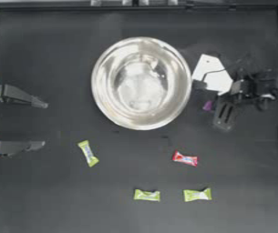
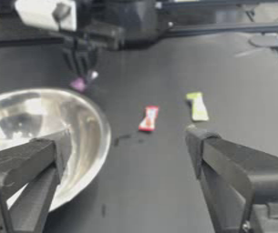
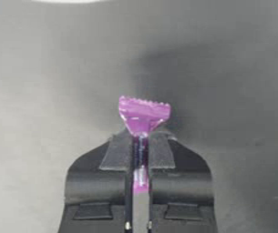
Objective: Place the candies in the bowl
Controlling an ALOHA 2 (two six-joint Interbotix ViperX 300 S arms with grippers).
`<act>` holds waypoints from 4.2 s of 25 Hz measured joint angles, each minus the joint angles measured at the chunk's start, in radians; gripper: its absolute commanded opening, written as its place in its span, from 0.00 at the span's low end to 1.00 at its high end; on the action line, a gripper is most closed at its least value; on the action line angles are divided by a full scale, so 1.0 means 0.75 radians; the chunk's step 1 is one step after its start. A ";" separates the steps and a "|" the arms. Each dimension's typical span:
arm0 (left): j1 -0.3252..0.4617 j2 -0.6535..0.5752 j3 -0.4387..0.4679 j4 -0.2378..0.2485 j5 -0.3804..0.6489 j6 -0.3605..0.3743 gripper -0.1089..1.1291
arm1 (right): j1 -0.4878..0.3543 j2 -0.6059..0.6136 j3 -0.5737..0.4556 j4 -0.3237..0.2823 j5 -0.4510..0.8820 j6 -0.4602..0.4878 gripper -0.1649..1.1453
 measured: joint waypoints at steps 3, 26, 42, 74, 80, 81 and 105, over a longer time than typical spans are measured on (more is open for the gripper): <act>0.000 0.002 0.002 0.000 0.000 0.002 0.92 | 0.000 -0.088 -0.027 -0.029 0.016 -0.002 0.32; 0.020 0.000 0.010 0.000 0.000 0.000 0.92 | -0.059 0.258 -0.454 -0.221 -0.327 -0.010 0.32; 0.020 0.000 0.010 0.000 0.055 0.000 0.92 | -0.070 0.391 -0.507 -0.243 -0.434 -0.008 0.88; 0.029 0.325 -0.231 0.070 0.620 0.014 0.92 | 0.127 -0.808 0.245 -0.164 -0.859 0.012 0.87; 0.029 0.454 -0.301 0.076 0.650 0.014 0.92 | 0.174 -0.879 0.301 -0.166 -0.875 0.012 0.87; 0.029 0.481 -0.311 0.076 0.671 0.016 0.92 | 0.180 -0.884 0.305 -0.166 -0.875 0.012 0.87; -0.088 1.100 -0.599 0.112 0.841 0.219 0.92 | 0.184 -0.935 0.358 -0.108 -0.916 0.012 0.87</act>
